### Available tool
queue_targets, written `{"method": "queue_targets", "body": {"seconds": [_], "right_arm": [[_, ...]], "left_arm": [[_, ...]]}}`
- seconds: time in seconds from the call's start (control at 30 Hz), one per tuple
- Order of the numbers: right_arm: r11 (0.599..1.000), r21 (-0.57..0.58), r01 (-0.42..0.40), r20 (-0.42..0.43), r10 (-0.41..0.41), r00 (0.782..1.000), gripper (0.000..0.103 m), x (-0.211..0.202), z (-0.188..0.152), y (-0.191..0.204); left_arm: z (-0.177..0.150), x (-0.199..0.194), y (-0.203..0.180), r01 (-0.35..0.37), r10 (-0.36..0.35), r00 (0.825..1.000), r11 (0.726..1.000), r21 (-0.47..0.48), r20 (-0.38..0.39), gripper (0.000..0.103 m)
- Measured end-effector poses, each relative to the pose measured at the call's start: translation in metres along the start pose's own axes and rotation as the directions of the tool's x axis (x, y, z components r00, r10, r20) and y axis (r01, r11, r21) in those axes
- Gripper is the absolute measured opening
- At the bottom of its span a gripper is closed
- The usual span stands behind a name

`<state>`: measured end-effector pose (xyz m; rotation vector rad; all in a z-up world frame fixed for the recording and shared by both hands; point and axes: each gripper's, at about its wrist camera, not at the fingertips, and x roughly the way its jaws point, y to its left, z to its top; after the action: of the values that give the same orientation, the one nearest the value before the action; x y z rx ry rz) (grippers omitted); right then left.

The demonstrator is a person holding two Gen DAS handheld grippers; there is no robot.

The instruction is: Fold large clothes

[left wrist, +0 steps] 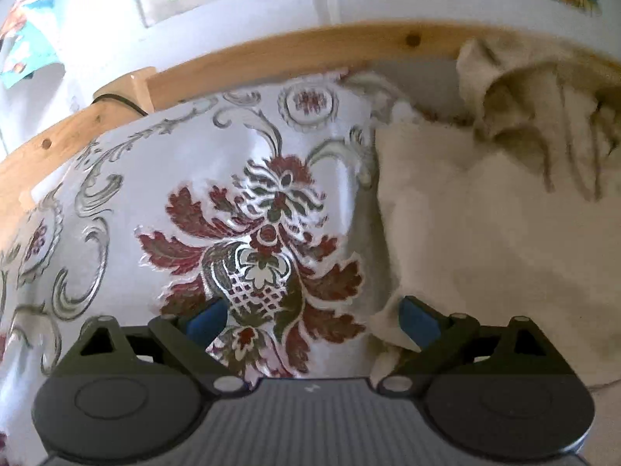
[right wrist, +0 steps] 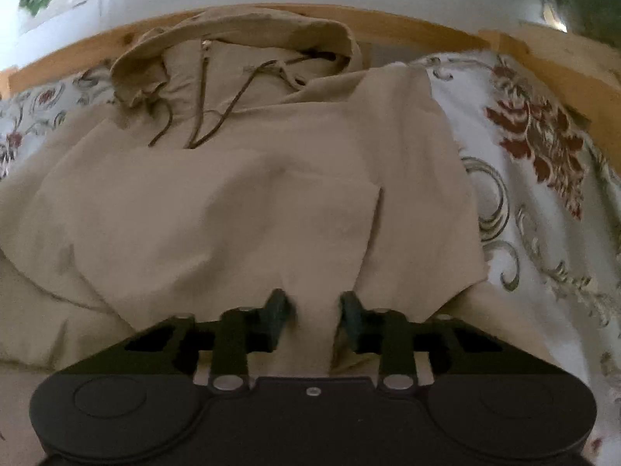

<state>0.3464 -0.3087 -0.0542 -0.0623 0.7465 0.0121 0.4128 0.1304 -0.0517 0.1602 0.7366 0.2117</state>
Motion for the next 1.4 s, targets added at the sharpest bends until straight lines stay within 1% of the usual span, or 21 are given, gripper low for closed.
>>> {"method": "queue_targets", "body": {"seconds": [0.13, 0.23, 0.33, 0.4, 0.47, 0.53, 0.6, 0.67, 0.7, 0.73, 0.77, 0.83, 0.9, 1.0, 1.1, 1.17, 1.23, 1.27, 1.3, 1.37, 1.4], "right_arm": [[1.0, -0.009, 0.013, -0.016, -0.013, 1.0, 0.022, 0.0, -0.006, -0.007], [0.999, -0.033, 0.017, -0.01, -0.018, 1.0, 0.022, -0.001, -0.012, -0.007], [1.0, -0.008, -0.03, -0.024, 0.03, 0.999, 0.028, -0.013, -0.003, -0.015], [0.998, -0.005, -0.065, 0.018, 0.065, 0.998, 0.04, -0.028, 0.009, -0.027], [0.997, -0.011, -0.08, 0.05, 0.081, 0.995, 0.051, -0.035, 0.029, -0.036], [0.996, 0.003, -0.086, 0.077, 0.085, 0.993, 0.051, -0.033, 0.055, -0.038], [0.994, 0.049, -0.101, 0.116, 0.094, 0.989, 0.051, -0.024, 0.087, -0.039], [0.987, 0.095, -0.132, 0.159, 0.116, 0.98, 0.053, -0.012, 0.117, -0.036], [0.982, 0.12, -0.144, 0.18, 0.121, 0.976, 0.054, -0.004, 0.133, -0.033], [0.977, 0.147, -0.153, 0.204, 0.122, 0.971, 0.058, 0.004, 0.146, -0.03], [0.971, 0.176, -0.163, 0.225, 0.122, 0.967, 0.061, 0.015, 0.163, -0.027], [0.958, 0.229, -0.17, 0.248, 0.111, 0.962, 0.061, 0.037, 0.19, -0.02], [0.941, 0.285, -0.182, 0.226, 0.119, 0.967, 0.061, 0.063, 0.215, -0.023], [0.896, 0.382, -0.227, 0.2, 0.16, 0.967, 0.061, 0.099, 0.243, -0.034], [0.836, 0.496, -0.233, 0.147, 0.184, 0.972, 0.06, 0.127, 0.257, -0.039], [0.828, 0.511, -0.232, 0.111, 0.204, 0.973, 0.059, 0.141, 0.258, -0.036], [0.829, 0.507, -0.235, 0.073, 0.231, 0.97, 0.057, 0.154, 0.255, -0.032], [0.823, 0.516, -0.236, 0.059, 0.241, 0.969, 0.048, 0.158, 0.251, -0.032], [0.812, 0.53, -0.242, 0.063, 0.247, 0.967, 0.042, 0.16, 0.245, -0.033], [0.796, 0.535, -0.282, 0.095, 0.275, 0.957, 0.021, 0.155, 0.233, -0.032], [0.811, 0.509, -0.287, 0.117, 0.265, 0.957, 0.017, 0.148, 0.228, -0.03]], "left_arm": [[-0.006, 0.015, -0.02, -0.049, 0.051, 0.998, 0.996, 0.081, -0.024, 0.103], [-0.002, 0.01, -0.025, -0.009, 0.016, 0.998, 0.991, 0.132, -0.055, 0.099], [0.02, -0.007, -0.012, 0.081, -0.076, 0.995, 0.993, 0.091, -0.06, 0.099], [0.045, -0.016, -0.006, 0.129, -0.13, 0.992, 0.99, 0.063, 0.008, 0.103], [0.076, -0.018, -0.007, 0.185, -0.187, 0.978, 0.982, 0.031, 0.096, 0.102], [0.111, -0.009, -0.018, 0.238, -0.235, 0.959, 0.971, -0.004, 0.162, 0.102], [0.139, -0.001, -0.029, 0.253, -0.228, 0.937, 0.965, -0.064, 0.263, 0.097], [0.155, 0.01, -0.032, 0.305, -0.217, 0.91, 0.927, -0.216, 0.354, 0.097], [0.161, 0.019, -0.031, 0.352, -0.238, 0.901, 0.89, -0.291, 0.362, 0.097], [0.167, 0.032, -0.032, 0.394, -0.278, 0.899, 0.851, -0.347, 0.338, 0.097], [0.174, 0.044, -0.033, 0.414, -0.315, 0.901, 0.827, -0.38, 0.298, 0.096], [0.184, 0.061, -0.039, 0.397, -0.316, 0.914, 0.827, -0.398, 0.254, 0.092], [0.193, 0.078, -0.044, 0.349, -0.288, 0.935, 0.847, -0.401, 0.205, 0.082], [0.193, 0.095, -0.042, 0.36, -0.324, 0.933, 0.832, -0.423, 0.156, 0.068], [0.187, 0.099, -0.033, 0.442, -0.404, 0.897, 0.785, -0.435, 0.181, 0.068], [0.185, 0.101, -0.032, 0.474, -0.444, 0.878, 0.766, -0.435, 0.177, 0.065], [0.182, 0.098, -0.038, 0.486, -0.463, 0.871, 0.769, -0.414, 0.162, 0.039], [0.182, 0.098, -0.042, 0.488, -0.472, 0.87, 0.777, -0.397, 0.146, 0.011], [0.181, 0.095, -0.047, 0.49, -0.477, 0.868, 0.786, -0.377, 0.135, 0.001], [0.18, 0.085, -0.059, 0.48, -0.452, 0.877, 0.812, -0.333, 0.163, 0.0], [0.175, 0.078, -0.061, 0.472, -0.433, 0.881, 0.827, -0.305, 0.19, 0.0]]}}
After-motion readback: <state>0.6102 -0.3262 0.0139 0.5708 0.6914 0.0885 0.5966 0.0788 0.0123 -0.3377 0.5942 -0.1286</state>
